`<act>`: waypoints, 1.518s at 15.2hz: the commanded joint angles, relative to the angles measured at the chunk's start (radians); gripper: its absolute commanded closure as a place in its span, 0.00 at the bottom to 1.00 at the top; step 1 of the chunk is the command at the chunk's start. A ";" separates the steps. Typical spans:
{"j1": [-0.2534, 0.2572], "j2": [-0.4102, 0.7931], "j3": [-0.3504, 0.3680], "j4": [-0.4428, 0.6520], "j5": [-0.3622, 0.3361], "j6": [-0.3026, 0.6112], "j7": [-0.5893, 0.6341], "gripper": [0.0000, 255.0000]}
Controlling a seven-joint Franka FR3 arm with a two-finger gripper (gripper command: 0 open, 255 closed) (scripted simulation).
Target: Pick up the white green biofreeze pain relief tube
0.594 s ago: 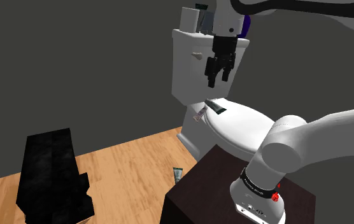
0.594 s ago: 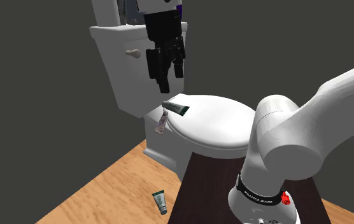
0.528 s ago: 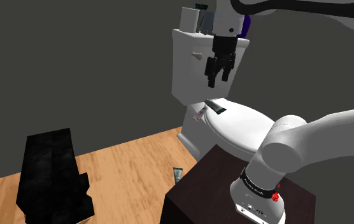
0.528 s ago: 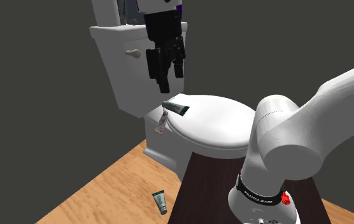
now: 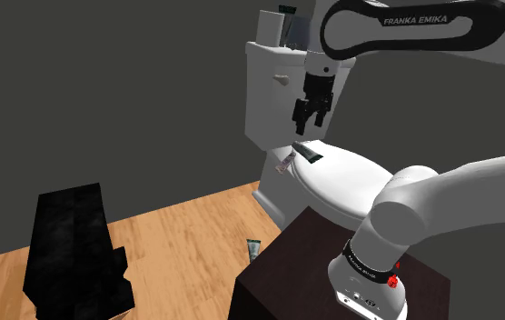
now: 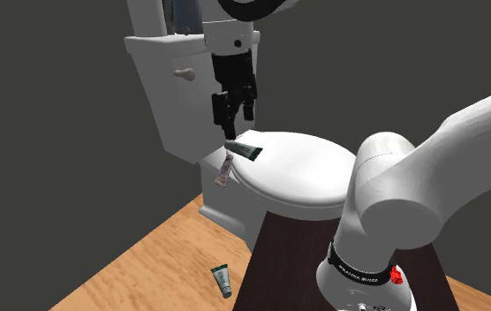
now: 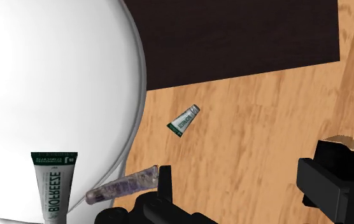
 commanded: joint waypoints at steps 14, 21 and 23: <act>-0.138 0.312 -0.235 -0.088 -0.154 0.547 -0.117 0.00; -0.163 0.549 -0.349 -0.024 -0.125 0.789 -0.205 0.00; -0.164 0.624 -0.379 0.006 -0.089 0.851 -0.246 0.00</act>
